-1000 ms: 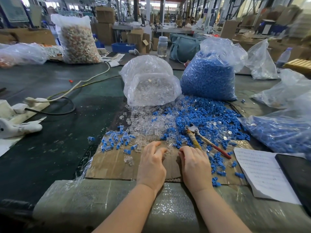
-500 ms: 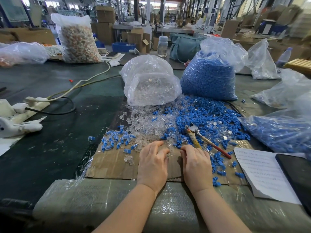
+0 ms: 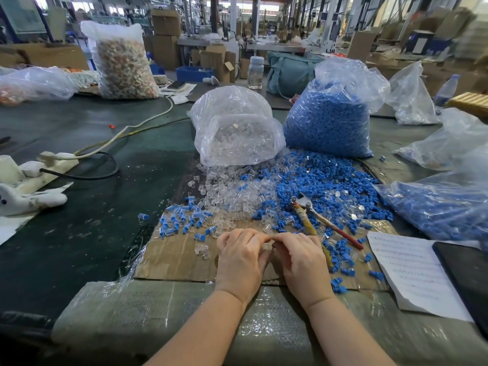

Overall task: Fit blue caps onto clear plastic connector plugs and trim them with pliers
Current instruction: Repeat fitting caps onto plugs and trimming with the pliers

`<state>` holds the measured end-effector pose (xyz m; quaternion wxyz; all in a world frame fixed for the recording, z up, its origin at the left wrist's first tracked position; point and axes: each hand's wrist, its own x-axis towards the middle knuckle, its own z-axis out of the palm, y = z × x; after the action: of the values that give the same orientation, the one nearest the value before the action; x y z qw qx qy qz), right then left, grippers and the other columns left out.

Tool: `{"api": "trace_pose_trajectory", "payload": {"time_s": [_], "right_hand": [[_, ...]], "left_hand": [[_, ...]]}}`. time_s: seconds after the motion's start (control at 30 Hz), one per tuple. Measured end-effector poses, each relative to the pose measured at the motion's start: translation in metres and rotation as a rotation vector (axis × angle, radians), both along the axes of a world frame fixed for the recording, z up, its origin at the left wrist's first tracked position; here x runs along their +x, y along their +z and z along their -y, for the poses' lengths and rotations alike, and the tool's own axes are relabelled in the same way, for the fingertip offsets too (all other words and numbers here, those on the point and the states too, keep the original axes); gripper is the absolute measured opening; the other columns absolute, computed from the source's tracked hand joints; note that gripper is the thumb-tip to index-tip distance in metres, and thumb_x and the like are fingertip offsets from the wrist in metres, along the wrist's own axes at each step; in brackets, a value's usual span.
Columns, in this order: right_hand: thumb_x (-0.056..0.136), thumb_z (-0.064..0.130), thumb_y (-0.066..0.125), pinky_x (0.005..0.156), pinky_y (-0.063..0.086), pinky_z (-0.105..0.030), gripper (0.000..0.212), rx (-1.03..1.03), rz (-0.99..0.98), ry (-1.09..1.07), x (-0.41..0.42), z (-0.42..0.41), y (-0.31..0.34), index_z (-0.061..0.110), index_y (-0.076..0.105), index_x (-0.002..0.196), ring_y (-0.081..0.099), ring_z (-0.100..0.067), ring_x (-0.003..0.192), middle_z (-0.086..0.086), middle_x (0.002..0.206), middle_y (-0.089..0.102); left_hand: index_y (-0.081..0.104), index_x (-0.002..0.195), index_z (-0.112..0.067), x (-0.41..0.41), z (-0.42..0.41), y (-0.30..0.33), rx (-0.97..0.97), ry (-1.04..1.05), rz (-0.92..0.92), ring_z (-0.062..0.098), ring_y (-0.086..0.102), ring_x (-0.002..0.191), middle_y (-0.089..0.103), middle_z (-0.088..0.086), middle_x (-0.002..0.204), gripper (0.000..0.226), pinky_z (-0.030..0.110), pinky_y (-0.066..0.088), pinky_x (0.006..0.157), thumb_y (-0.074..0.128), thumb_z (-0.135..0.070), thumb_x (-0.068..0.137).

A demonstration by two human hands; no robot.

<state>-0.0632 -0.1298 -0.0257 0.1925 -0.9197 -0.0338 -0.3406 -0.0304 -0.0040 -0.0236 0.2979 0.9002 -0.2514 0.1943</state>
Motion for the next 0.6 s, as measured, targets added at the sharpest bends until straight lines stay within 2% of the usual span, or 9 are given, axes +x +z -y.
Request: {"api": "trace_pose_trajectory", "payload": {"time_s": [0.13,0.2,0.33,0.4,0.47,0.6], "right_hand": [[0.084,0.027,0.046,0.071,0.051,-0.036,0.031,-0.014,0.012,-0.084,-0.0006,0.0019,-0.0016,0.01,0.071,0.09,0.065,-0.023,0.074,-0.002,0.082,0.07],[0.085,0.031,0.045,0.072,0.049,-0.034,0.034,-0.003,0.031,-0.126,-0.0007,0.0024,-0.0014,0.009,0.07,0.09,0.065,-0.023,0.074,-0.003,0.082,0.07],[0.081,0.015,0.06,0.073,0.036,-0.027,0.012,0.074,0.067,-0.154,0.0006,0.0028,-0.0022,0.009,0.07,0.086,0.065,-0.02,0.073,-0.002,0.08,0.07],[0.08,0.012,0.061,0.071,0.033,-0.025,0.01,0.091,0.057,-0.136,0.0007,0.0024,-0.0027,0.01,0.069,0.085,0.061,-0.015,0.073,0.0,0.077,0.069],[0.08,0.011,0.06,0.071,0.034,-0.024,0.009,0.109,0.041,-0.104,0.0005,0.0026,-0.0025,0.011,0.068,0.084,0.058,-0.012,0.07,0.002,0.075,0.068],[0.082,0.015,0.058,0.068,0.044,-0.032,0.009,0.116,-0.002,-0.03,-0.0013,0.0031,-0.0013,0.013,0.067,0.084,0.061,-0.017,0.067,0.003,0.074,0.066]], "left_hand": [[0.071,0.083,-0.021,-0.0003,0.0019,-0.0019,0.019,0.007,0.068,0.017,0.06,0.081,0.065,-0.009,0.081,0.022,0.028,0.023,0.077,0.082,-0.025,0.065],[0.07,0.084,-0.021,0.0001,0.0016,-0.0031,0.021,-0.007,0.084,0.017,0.059,0.082,0.064,-0.009,0.082,0.021,0.028,0.023,0.077,0.082,-0.027,0.067],[0.07,0.085,-0.022,0.0001,0.0014,-0.0043,0.032,-0.011,0.091,0.016,0.059,0.082,0.064,-0.01,0.082,0.022,0.028,0.025,0.078,0.081,-0.028,0.067],[0.07,0.087,-0.022,-0.0001,0.0019,-0.0037,0.024,-0.001,0.09,0.016,0.059,0.082,0.064,-0.01,0.083,0.024,0.028,0.024,0.078,0.082,-0.027,0.066],[0.07,0.089,-0.021,0.0,0.0018,-0.0031,0.016,0.008,0.09,0.016,0.06,0.082,0.065,-0.01,0.084,0.025,0.028,0.024,0.077,0.081,-0.026,0.067],[0.069,0.089,-0.023,-0.001,0.0018,-0.0007,0.0,0.009,0.076,0.015,0.061,0.08,0.067,-0.011,0.082,0.025,0.027,0.023,0.076,0.081,-0.024,0.067]]}}
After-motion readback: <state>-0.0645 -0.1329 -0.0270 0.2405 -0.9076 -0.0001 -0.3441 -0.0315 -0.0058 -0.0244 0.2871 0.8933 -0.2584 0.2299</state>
